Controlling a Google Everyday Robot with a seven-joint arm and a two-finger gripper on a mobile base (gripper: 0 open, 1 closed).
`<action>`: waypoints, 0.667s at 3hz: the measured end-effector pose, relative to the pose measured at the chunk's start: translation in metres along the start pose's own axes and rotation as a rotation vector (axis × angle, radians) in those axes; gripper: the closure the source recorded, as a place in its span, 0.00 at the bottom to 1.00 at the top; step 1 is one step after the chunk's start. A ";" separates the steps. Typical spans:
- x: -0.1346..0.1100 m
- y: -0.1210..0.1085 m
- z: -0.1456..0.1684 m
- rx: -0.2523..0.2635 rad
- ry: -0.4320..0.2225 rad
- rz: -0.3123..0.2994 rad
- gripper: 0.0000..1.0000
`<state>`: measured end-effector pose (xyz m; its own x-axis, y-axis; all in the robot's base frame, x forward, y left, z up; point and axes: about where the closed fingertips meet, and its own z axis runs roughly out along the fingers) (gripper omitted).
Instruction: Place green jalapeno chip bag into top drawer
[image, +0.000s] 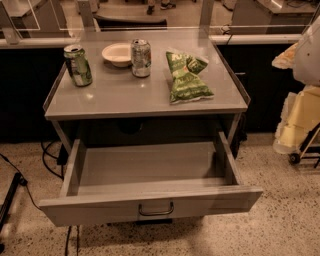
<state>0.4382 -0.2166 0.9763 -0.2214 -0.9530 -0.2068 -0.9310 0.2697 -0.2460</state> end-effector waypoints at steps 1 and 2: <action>0.000 0.000 0.000 0.000 0.000 0.001 0.00; -0.003 -0.021 0.000 0.052 -0.027 0.059 0.00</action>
Offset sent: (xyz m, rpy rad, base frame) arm 0.0481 -0.0091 0.0078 0.0761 -0.0986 -0.1464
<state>0.4580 -0.2195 0.9815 -0.2672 -0.9312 -0.2480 -0.9000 0.3332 -0.2812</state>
